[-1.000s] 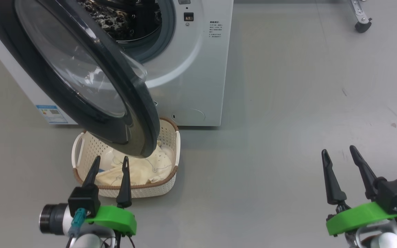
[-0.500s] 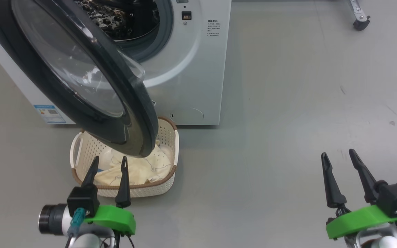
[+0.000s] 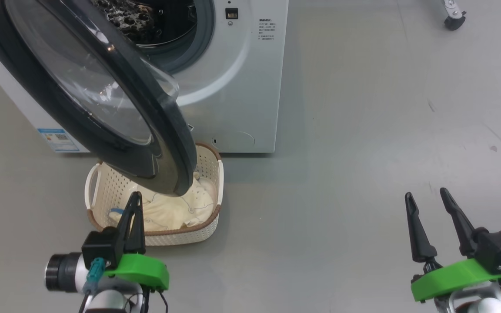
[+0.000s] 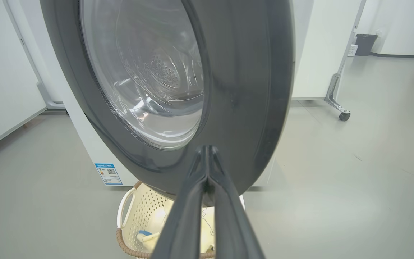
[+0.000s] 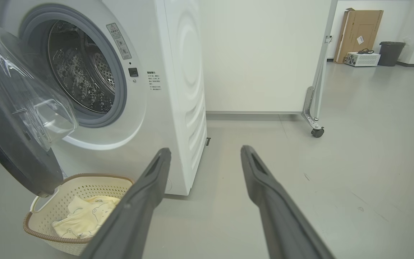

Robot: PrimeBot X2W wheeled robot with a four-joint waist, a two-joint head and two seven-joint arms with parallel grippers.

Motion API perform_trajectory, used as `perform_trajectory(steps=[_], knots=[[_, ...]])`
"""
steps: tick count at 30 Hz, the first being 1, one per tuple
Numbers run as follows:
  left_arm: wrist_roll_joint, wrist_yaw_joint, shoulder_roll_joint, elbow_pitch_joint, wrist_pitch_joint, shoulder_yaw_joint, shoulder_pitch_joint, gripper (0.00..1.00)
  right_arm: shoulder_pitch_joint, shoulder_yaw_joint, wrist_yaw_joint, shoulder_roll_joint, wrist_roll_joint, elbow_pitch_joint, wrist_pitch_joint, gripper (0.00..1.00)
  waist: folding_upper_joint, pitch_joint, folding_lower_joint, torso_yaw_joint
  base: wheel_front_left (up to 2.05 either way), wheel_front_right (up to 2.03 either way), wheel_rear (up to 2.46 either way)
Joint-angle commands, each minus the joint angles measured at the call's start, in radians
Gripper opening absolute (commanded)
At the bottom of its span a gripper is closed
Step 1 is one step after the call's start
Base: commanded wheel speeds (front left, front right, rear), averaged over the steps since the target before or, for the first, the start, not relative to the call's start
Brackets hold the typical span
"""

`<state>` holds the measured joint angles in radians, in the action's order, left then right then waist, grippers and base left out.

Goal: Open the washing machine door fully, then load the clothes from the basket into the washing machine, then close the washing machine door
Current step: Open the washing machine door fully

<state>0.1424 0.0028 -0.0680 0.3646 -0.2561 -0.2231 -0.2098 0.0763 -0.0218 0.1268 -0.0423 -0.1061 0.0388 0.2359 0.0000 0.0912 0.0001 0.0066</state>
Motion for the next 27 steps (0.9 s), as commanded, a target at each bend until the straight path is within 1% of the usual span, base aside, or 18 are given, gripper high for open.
perform_trajectory(steps=[1, 6, 12, 15, 16, 20, 23, 27], knots=[[0.003, 0.012, -0.020, -0.035, -0.006, 0.042, -0.049, 0.00, -0.033, 0.019, 0.004, -0.008, -0.008, -0.035, -0.002, 1.00, 0.0000, 0.001, -0.0001, 0.002, 0.00, 0.00, 0.00], [-0.020, 0.046, -0.022, -0.091, -0.006, 0.051, -0.087, 0.00, -0.035, 0.015, 0.004, -0.008, -0.011, -0.035, -0.001, 1.00, 0.0000, 0.007, -0.0001, 0.013, 0.00, 0.00, 0.00], [-0.052, 0.079, -0.026, -0.224, -0.006, 0.064, -0.172, 0.00, -0.037, 0.011, 0.004, -0.008, -0.013, -0.033, 0.000, 1.00, 0.0000, 0.007, -0.0001, 0.023, 0.00, 0.00, 0.00], [-0.068, 0.080, -0.027, -0.291, -0.006, 0.053, -0.216, 0.00, -0.039, 0.013, 0.004, -0.008, -0.014, -0.031, 0.001, 1.00, 0.0000, 0.008, -0.0001, 0.021, 0.00, 0.00, 0.00], [-0.068, 0.080, -0.027, -0.291, -0.006, 0.053, -0.216, 0.00, -0.039, 0.013, 0.004, -0.008, -0.014, -0.031, 0.001, 1.00, 0.0000, 0.008, -0.0001, 0.021, 0.00, 0.00, 0.00], [-0.082, 0.066, -0.022, -0.360, 0.000, 0.018, -0.267, 0.00, -0.043, 0.015, 0.004, -0.008, -0.017, -0.028, 0.002, 1.00, 0.0000, 0.009, -0.0001, 0.013, 0.00, 0.00, 0.00], [-0.074, 0.051, -0.007, -0.406, 0.026, -0.038, -0.301, 0.00, -0.042, 0.015, 0.004, -0.008, -0.017, -0.027, 0.002, 1.00, 0.0000, 0.009, -0.0001, -0.003, 0.00, 0.00, 0.00], [-0.036, 0.033, 0.007, -0.413, 0.060, -0.112, -0.312, 0.00, -0.042, 0.016, 0.004, -0.008, -0.018, -0.023, 0.001, 1.00, 0.0000, 0.009, -0.0001, -0.021, 0.00, 0.00, 0.00]])
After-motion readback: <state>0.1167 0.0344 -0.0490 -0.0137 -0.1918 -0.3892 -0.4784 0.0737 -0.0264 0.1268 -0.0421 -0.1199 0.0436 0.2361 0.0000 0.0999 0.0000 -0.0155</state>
